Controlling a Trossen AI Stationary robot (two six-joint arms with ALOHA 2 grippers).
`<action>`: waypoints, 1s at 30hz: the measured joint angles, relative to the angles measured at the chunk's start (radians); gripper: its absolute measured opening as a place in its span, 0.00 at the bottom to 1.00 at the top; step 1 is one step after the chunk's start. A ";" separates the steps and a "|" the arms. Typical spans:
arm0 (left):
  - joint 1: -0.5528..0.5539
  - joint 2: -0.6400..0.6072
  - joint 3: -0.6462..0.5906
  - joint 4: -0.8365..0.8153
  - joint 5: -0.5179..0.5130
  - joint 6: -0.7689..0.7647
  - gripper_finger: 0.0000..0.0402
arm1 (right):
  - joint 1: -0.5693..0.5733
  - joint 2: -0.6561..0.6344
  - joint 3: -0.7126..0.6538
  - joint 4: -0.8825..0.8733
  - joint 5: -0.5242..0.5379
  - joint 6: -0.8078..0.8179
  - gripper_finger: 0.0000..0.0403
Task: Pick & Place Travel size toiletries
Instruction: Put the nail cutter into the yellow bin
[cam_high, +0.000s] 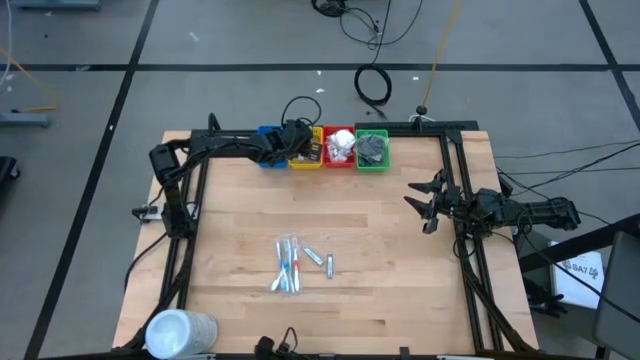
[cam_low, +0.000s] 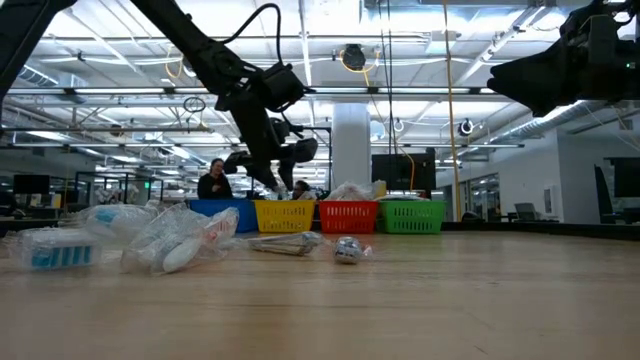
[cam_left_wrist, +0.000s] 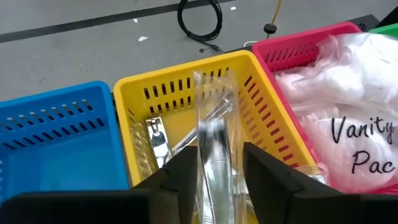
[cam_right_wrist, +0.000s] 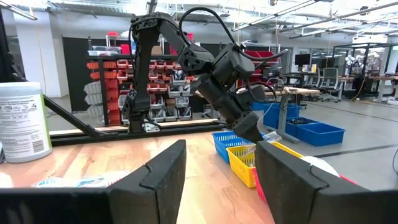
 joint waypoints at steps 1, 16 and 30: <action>0.000 0.000 0.000 0.000 0.000 0.000 0.33 | 0.000 0.000 0.000 0.000 0.000 0.000 0.45; -0.002 -0.025 0.000 0.004 0.134 0.199 0.49 | 0.000 0.000 0.000 0.000 0.000 0.000 0.45; -0.229 -0.256 0.000 -0.095 0.870 0.477 0.49 | 0.000 0.000 0.000 0.000 0.000 0.000 0.45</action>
